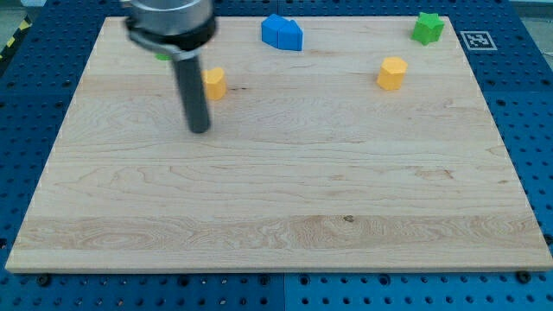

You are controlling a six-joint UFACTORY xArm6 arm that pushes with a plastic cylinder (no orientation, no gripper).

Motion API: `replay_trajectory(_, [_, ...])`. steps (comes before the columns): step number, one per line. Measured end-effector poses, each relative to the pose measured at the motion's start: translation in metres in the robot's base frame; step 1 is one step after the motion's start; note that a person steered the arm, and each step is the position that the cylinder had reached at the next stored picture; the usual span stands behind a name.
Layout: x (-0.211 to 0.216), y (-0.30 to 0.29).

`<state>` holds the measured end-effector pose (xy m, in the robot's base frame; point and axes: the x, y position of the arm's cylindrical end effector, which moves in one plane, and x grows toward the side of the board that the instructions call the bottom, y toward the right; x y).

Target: Point your arm closer to green circle

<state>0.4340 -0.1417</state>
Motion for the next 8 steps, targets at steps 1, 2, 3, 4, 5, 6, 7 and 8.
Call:
replay_trajectory(1, [-0.035, -0.080])
replay_trajectory(2, [-0.093, -0.126])
replay_trajectory(3, [-0.164, -0.134])
replay_trajectory(4, [-0.184, -0.134])
replay_trajectory(5, [-0.184, -0.125])
replay_trajectory(6, [-0.182, -0.097])
replay_trajectory(7, [-0.174, -0.083])
replay_trajectory(8, [-0.157, -0.081])
